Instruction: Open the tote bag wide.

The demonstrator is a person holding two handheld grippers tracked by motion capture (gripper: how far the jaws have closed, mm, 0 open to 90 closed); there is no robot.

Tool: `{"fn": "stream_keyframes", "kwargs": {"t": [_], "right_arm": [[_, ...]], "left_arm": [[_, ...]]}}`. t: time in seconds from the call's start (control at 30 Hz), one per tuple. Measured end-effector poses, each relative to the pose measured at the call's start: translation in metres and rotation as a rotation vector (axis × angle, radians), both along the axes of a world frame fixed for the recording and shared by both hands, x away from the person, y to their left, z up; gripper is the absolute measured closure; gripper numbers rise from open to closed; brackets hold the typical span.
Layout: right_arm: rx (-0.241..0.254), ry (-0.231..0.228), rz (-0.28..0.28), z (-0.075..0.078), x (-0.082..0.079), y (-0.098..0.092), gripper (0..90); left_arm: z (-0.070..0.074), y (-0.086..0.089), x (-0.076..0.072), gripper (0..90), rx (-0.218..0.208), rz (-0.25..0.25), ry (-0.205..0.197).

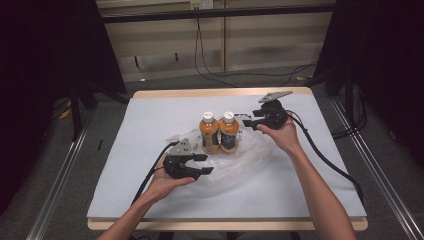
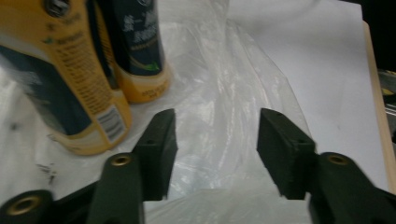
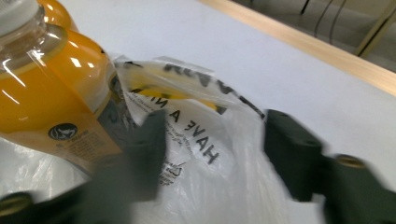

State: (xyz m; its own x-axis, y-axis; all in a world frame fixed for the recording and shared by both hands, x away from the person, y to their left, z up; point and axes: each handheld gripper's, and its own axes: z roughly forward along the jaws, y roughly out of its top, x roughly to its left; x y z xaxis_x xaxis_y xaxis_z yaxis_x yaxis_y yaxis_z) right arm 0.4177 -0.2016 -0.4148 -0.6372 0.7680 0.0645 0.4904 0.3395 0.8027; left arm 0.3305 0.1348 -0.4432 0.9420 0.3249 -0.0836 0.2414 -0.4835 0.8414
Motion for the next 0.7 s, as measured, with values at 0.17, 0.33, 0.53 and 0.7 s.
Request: {"fn": "stream_keyframes", "kwargs": {"t": [0.17, 0.33, 0.53, 0.7], "right_arm": [[0.027, -0.031, -0.026, 0.004, -0.014, -0.010, 9.7], [0.058, -0.068, -0.034, 0.008, -0.029, -0.022, 6.4], [0.083, -0.087, -0.064, 0.013, -0.049, -0.042, 5.2], [0.096, -0.115, -0.096, 0.017, -0.070, -0.055, 5.3]], "left_arm": [[0.005, 0.006, 0.002, 24.6, -0.006, 0.051, -0.013], [0.009, 0.014, -0.001, 15.0, -0.008, 0.077, -0.029], [0.015, 0.028, -0.005, 11.0, -0.024, 0.127, -0.054], [0.021, 0.039, -0.009, 6.8, -0.053, 0.182, -0.061]]}}
